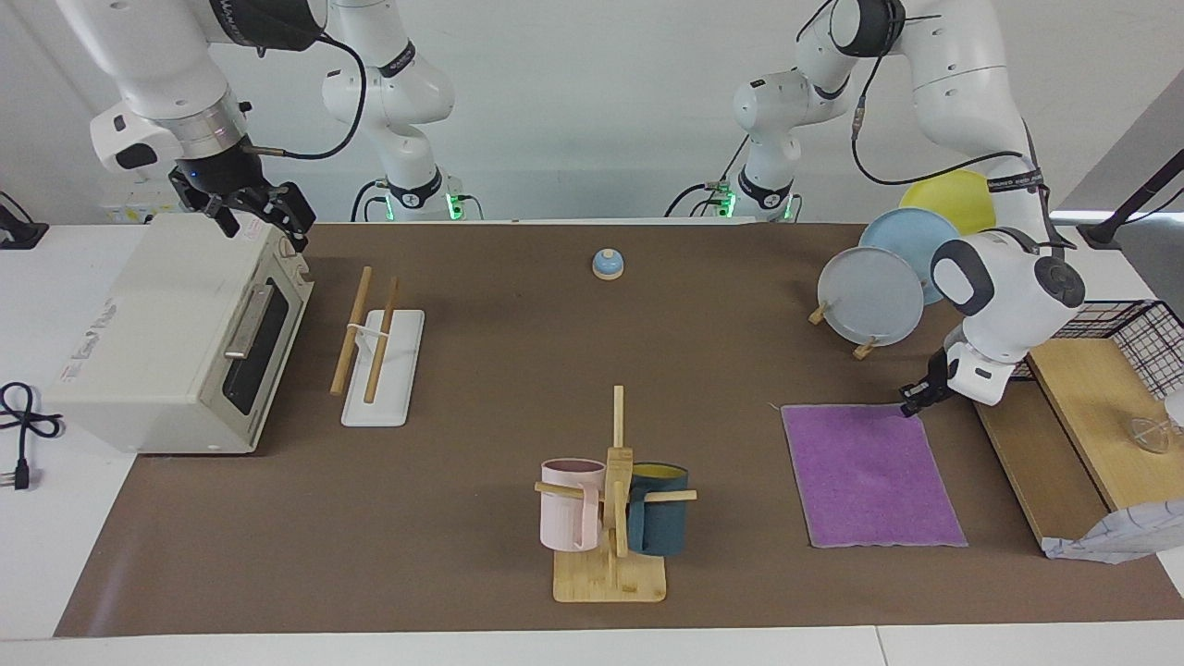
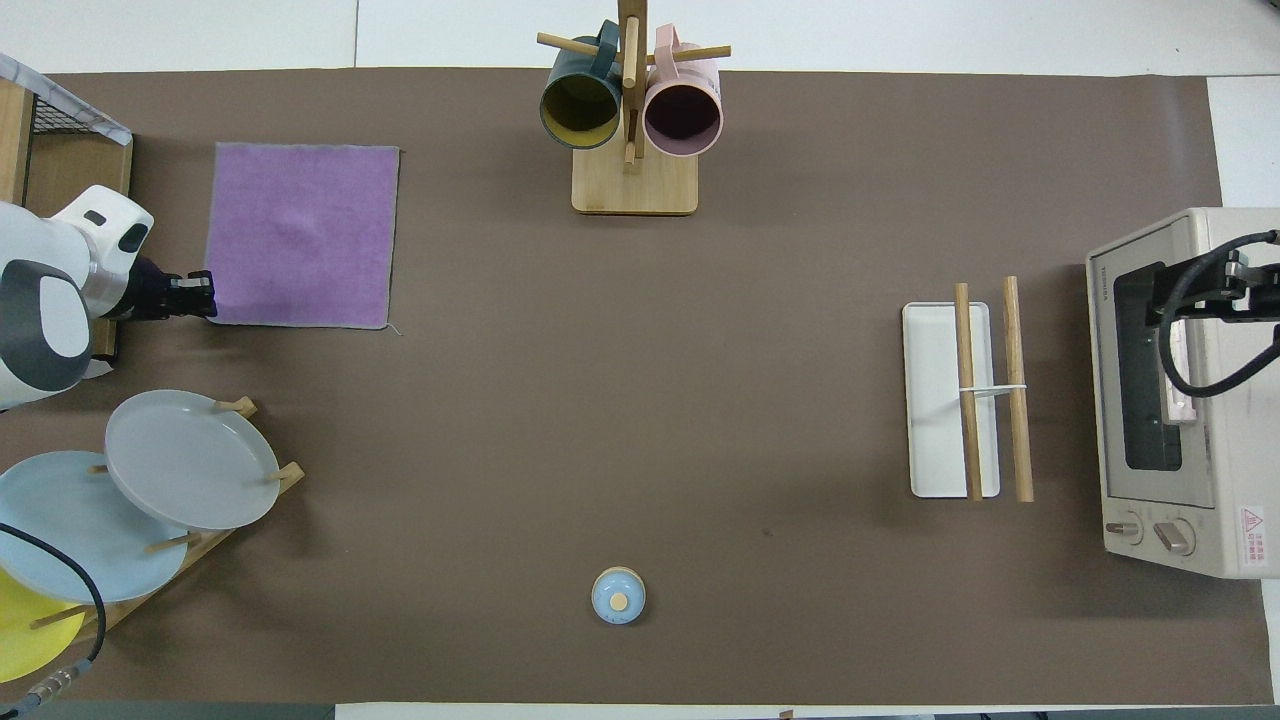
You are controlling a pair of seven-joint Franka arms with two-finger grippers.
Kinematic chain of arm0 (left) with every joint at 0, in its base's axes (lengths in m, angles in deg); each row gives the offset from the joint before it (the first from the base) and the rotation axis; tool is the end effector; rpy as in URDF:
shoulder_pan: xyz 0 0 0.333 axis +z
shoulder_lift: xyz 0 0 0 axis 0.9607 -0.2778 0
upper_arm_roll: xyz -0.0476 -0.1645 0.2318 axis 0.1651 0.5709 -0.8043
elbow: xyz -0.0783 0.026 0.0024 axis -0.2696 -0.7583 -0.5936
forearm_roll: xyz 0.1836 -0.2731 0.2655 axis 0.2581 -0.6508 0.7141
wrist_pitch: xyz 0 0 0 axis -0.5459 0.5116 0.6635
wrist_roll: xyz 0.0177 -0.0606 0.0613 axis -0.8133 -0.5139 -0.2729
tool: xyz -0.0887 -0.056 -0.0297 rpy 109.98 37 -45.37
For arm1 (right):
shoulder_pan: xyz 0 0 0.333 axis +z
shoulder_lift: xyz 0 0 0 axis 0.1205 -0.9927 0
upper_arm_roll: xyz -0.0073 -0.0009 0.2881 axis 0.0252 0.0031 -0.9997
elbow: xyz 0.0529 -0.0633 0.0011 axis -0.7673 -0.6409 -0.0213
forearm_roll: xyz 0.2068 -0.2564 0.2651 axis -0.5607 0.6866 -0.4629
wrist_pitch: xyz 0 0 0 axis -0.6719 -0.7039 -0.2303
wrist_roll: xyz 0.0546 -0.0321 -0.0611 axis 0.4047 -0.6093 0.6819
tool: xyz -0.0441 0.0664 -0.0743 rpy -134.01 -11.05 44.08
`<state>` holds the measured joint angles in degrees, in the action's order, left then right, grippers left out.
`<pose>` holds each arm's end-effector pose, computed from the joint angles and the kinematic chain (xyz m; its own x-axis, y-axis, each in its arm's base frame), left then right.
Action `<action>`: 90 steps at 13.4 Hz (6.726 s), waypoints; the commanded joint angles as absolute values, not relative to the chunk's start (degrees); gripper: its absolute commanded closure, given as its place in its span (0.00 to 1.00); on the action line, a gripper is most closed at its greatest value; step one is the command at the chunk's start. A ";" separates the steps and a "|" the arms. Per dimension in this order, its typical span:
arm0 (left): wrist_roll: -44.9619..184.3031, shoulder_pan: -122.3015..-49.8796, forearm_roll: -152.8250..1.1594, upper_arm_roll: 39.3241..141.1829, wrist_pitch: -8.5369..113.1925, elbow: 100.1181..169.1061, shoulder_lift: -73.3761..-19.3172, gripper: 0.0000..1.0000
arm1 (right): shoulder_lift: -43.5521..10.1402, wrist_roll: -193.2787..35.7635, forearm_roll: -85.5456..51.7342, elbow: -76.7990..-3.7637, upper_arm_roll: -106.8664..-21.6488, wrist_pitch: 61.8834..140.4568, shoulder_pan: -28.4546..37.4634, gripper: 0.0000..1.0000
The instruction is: Fold towel and hang on rack
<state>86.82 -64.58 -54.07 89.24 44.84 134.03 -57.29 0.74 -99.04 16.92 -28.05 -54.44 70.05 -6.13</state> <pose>0.6378 0.0806 0.2666 0.9900 0.1390 0.0244 0.1374 -0.9888 0.0584 0.5665 -0.0250 0.6002 0.9686 -0.2456 -0.0383 -0.2429 -0.9679 0.0644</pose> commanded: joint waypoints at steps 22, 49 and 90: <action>80.45 -85.40 -41.77 89.77 43.08 141.72 -47.10 0.00 | 0.92 -97.92 15.71 -28.38 -54.68 70.41 -6.92 0.00; 100.32 -74.14 -72.76 90.13 45.25 133.87 -59.58 0.15 | 1.27 -97.74 15.53 -28.90 -55.12 68.74 -6.39 0.00; -18.57 -85.91 -74.77 99.79 21.16 118.57 -39.19 1.00 | 8.04 -141.66 -24.89 -45.77 -57.23 90.05 0.26 0.00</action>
